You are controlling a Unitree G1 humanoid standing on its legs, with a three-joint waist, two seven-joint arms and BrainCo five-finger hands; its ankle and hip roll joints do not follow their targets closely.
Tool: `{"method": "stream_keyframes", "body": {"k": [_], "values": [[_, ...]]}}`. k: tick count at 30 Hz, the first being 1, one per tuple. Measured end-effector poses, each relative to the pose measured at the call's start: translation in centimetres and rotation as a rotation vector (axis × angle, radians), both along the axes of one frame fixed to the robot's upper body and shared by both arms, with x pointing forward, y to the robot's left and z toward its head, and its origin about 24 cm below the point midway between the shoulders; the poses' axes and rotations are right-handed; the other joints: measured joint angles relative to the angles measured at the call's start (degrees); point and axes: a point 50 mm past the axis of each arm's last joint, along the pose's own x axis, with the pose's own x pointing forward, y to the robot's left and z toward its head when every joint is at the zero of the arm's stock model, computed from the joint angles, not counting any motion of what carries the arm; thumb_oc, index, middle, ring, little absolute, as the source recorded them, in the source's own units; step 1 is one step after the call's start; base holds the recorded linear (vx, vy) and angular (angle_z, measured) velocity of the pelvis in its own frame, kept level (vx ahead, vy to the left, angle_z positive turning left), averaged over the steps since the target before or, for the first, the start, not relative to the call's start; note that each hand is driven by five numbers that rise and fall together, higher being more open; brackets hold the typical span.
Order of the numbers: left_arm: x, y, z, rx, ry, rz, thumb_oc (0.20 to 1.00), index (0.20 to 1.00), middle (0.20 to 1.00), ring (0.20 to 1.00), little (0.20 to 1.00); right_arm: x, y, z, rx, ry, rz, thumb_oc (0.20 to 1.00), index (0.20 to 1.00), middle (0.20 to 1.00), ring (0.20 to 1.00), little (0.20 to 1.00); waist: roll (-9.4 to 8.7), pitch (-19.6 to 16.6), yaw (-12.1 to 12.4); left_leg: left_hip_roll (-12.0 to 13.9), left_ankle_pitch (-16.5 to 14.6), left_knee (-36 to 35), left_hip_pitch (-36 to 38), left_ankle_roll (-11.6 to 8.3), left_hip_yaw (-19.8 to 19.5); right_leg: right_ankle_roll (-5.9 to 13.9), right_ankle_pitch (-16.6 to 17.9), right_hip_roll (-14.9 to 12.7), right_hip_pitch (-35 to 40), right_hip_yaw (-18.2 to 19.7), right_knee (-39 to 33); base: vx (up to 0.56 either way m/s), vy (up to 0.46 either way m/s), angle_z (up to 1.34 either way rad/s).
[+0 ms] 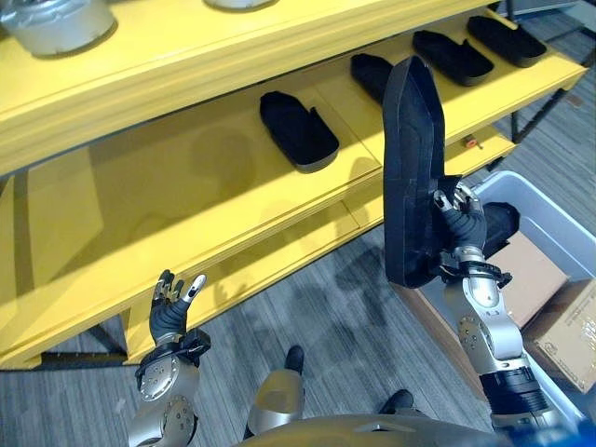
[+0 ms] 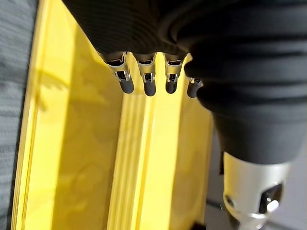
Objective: Move parts from the plastic box to the shelf.
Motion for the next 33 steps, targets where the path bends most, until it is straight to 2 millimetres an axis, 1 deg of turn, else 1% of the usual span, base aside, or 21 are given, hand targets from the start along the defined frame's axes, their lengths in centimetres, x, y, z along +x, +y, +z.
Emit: {"method": "stream_keyframes", "body": {"k": [3,4,5,6,7,8,9,10,11,12,13,15,16,19,21,26,28,30,31,32,33], "values": [[0.5,0.0,0.3,0.006,-0.015,-0.009,1.000,1.000,1.000,1.000,1.000,-0.1,0.1,-0.2,0.009,0.007,-0.001,0.200,0.200,0.200,0.200,0.200,-0.14,0.9,-0.3,-1.2,-3.3,5.7,-3.6,1.56,-0.5,0.42,0.1,-1.3,-0.3,-0.1,0.7,0.07,0.211,0.16],[0.7,0.0,0.5,0.008,-0.021,-0.014,1.000,1.000,1.000,1.000,1.000,-0.3,0.0,-0.4,0.011,0.014,-0.005,0.200,0.200,0.200,0.200,0.200,-0.13,1.2,-1.1,-2.1,-4.4,7.4,-4.6,2.86,-1.2,1.16,0.5,-2.4,-0.5,1.3,3.1,0.05,0.208,0.90],[1.1,-0.3,0.6,0.009,-0.032,-0.030,1.000,1.000,1.000,1.000,1.000,-0.7,-0.4,-0.8,0.010,0.030,-0.020,0.200,0.200,0.200,0.200,0.200,1.03,1.4,-4.1,-3.7,-4.3,8.4,-5.5,3.98,-4.7,-0.11,1.1,-3.7,-1.6,8.3,8.4,0.11,0.163,1.30],[1.8,-0.3,1.1,0.032,-0.050,-0.047,1.000,1.000,1.000,1.000,1.000,-1.0,-0.7,-1.1,0.005,0.042,-0.026,0.200,0.200,0.200,0.200,0.200,1.76,1.8,-6.2,-4.2,-3.4,7.1,-4.8,4.94,-7.1,-1.49,0.8,-3.5,-5.8,17.9,14.5,0.11,0.130,1.23],[1.9,0.0,1.4,0.061,-0.050,-0.057,1.000,1.000,1.000,1.000,1.000,-1.0,-0.4,-1.3,0.008,0.048,-0.016,0.200,0.200,0.200,0.200,0.200,1.81,1.8,-6.3,-4.0,-2.9,6.1,-4.8,5.18,-7.6,-0.50,-1.7,-1.1,-8.2,24.7,15.6,0.14,0.076,0.39],[2.0,1.0,2.0,0.128,-0.042,-0.082,1.000,1.000,1.000,1.000,1.000,-1.1,0.9,-1.6,0.022,0.055,0.046,0.200,0.200,0.200,0.200,0.200,1.49,2.3,-6.2,-2.7,-0.9,1.9,-3.3,6.42,-8.3,0.57,-6.1,6.5,-13.1,32.6,11.5,0.14,0.012,-0.02],[1.9,1.0,2.0,0.131,-0.039,-0.080,1.000,1.000,1.000,1.000,1.000,-1.1,1.0,-1.7,0.016,0.057,0.059,0.200,0.200,0.200,0.200,0.200,1.65,2.6,-6.8,-2.4,0.0,0.0,-1.9,6.44,-8.9,-0.22,-6.1,10.2,-14.1,33.6,8.3,0.15,-0.038,0.15],[1.9,0.7,1.8,0.124,-0.038,-0.089,1.000,1.000,1.000,1.000,1.000,-1.1,0.8,-1.6,0.007,0.058,0.059,0.200,0.200,0.200,0.200,0.200,2.32,3.2,-8.3,-2.4,0.8,-1.6,-0.5,6.27,-9.9,-0.23,-5.5,13.5,-14.6,34.1,5.1,0.13,-0.079,0.49],[1.9,0.5,1.6,0.124,-0.032,-0.099,1.000,1.000,1.000,1.000,1.000,-1.1,0.7,-1.6,0.006,0.059,0.054,0.200,0.200,0.200,0.200,0.200,2.34,3.3,-9.2,-2.9,1.4,-2.9,0.5,6.07,-10.6,0.09,-4.6,15.6,-15.1,34.7,2.6,0.12,-0.077,0.70],[2.0,0.2,1.5,0.124,-0.032,-0.114,1.000,1.000,1.000,1.000,1.000,-1.2,0.7,-1.8,0.007,0.064,0.052,0.200,0.200,0.200,0.200,0.200,1.55,3.4,-10.0,-4.0,2.0,-4.3,2.4,5.14,-11.3,-0.95,-2.2,16.3,-15.0,34.9,-0.4,0.16,-0.160,0.73],[1.8,-0.2,1.2,0.118,-0.024,-0.134,1.000,1.000,1.000,1.000,1.000,-1.6,0.4,-2.3,0.006,0.083,0.049,0.200,0.200,0.200,0.200,0.200,-0.03,2.7,-10.0,-5.9,2.2,-6.3,5.3,5.23,-11.5,-1.78,0.6,15.6,-13.6,34.9,-1.8,0.12,-0.129,0.55],[1.3,-0.2,0.9,0.110,-0.015,-0.116,1.000,1.000,1.000,1.000,1.000,-1.8,0.2,-2.6,-0.004,0.094,0.057,0.200,0.200,0.200,0.200,0.200,-0.33,2.3,-9.2,-6.1,0.9,-6.9,7.5,4.56,-11.5,-3.28,4.9,15.4,-11.5,34.2,-3.6,0.12,-0.174,0.12],[1.0,-0.4,0.7,0.098,-0.009,-0.109,1.000,1.000,1.000,1.000,1.000,-1.8,0.0,-2.5,-0.015,0.090,0.062,0.200,0.200,0.200,0.200,0.200,0.01,2.3,-9.2,-5.6,0.3,-6.6,7.3,3.68,-11.5,-5.19,6.0,16.2,-10.5,34.0,-5.4,0.16,-0.240,-0.07],[0.6,-1.2,0.0,0.050,-0.002,-0.094,1.000,1.000,1.000,1.000,1.000,-1.7,-1.0,-2.2,-0.031,0.086,0.042,0.200,0.200,0.200,0.200,0.200,0.51,2.3,-9.5,-3.4,-0.8,-6.7,8.2,1.93,-11.8,-6.77,6.4,18.1,-8.0,32.1,-8.5,0.09,-0.151,0.08],[0.7,-1.4,0.0,0.047,-0.006,-0.099,1.000,1.000,1.000,1.000,1.000,-1.7,-1.6,-2.1,-0.047,0.084,0.027,0.200,0.200,0.200,0.200,0.200,0.61,2.2,-9.6,-2.2,-1.0,-6.7,9.2,1.45,-11.8,-7.63,5.9,19.2,-6.0,31.4,-9.3,0.08,-0.255,0.20],[0.9,-1.4,0.2,0.037,-0.014,-0.098,1.000,1.000,1.000,1.000,1.000,-1.7,-2.3,-1.8,-0.064,0.077,0.014,0.200,0.200,0.200,0.200,0.200,0.88,2.2,-9.5,-0.8,-1.4,-6.6,9.3,0.48,-13.3,-9.24,4.5,20.2,-4.5,28.4,-9.9,0.01,-0.161,0.29],[0.8,-1.5,0.1,0.031,-0.013,-0.097,1.000,1.000,1.000,1.000,1.000,-1.7,-2.3,-1.8,-0.064,0.080,0.014,0.200,0.200,0.200,0.200,0.200,1.11,2.3,-9.3,-0.7,-1.0,-6.4,8.5,-0.12,-14.8,-8.82,4.0,20.3,-4.4,27.1,-9.8,-0.04,-0.150,0.49],[1.4,-2.0,0.2,0.016,-0.027,-0.109,1.000,1.000,1.000,1.000,1.000,-2.0,-2.6,-2.1,-0.062,0.090,0.001,0.200,0.200,0.200,0.200,0.200,1.14,2.5,-9.6,-1.9,-1.0,-3.0,6.3,-1.01,-16.7,-8.96,3.2,19.1,-3.8,24.2,-9.8,-0.07,-0.060,0.77],[1.6,-2.3,0.3,0.012,-0.035,-0.117,1.000,1.000,1.000,1.000,1.000,-2.0,-2.6,-2.1,-0.065,0.093,0.002,0.200,0.200,0.200,0.200,0.200,1.67,2.8,-8.9,-2.1,-0.9,-1.9,5.5,-1.06,-16.3,-9.45,2.7,18.9,-3.9,23.2,-8.6,-0.08,0.012,0.74],[2.0,-2.7,0.4,0.010,-0.043,-0.135,1.000,1.000,1.000,1.000,1.000,-1.9,-2.7,-2.0,-0.073,0.088,0.003,0.200,0.200,0.200,0.200,0.200,2.06,3.2,-8.7,-2.2,-1.1,-0.8,4.9,-1.11,-15.9,-9.17,1.7,18.5,-4.5,22.3,-7.1,-0.03,0.042,0.60],[2.1,-2.8,0.5,0.009,-0.046,-0.143,1.000,1.000,1.000,1.000,1.000,-1.7,-2.5,-1.8,-0.079,0.082,0.013,0.200,0.200,0.200,0.200,0.200,2.37,3.5,-8.2,-2.0,-1.9,-0.5,4.1,-1.22,-15.4,-10.33,1.8,17.7,-4.8,21.6,-6.2,-0.06,0.154,0.62]]}}
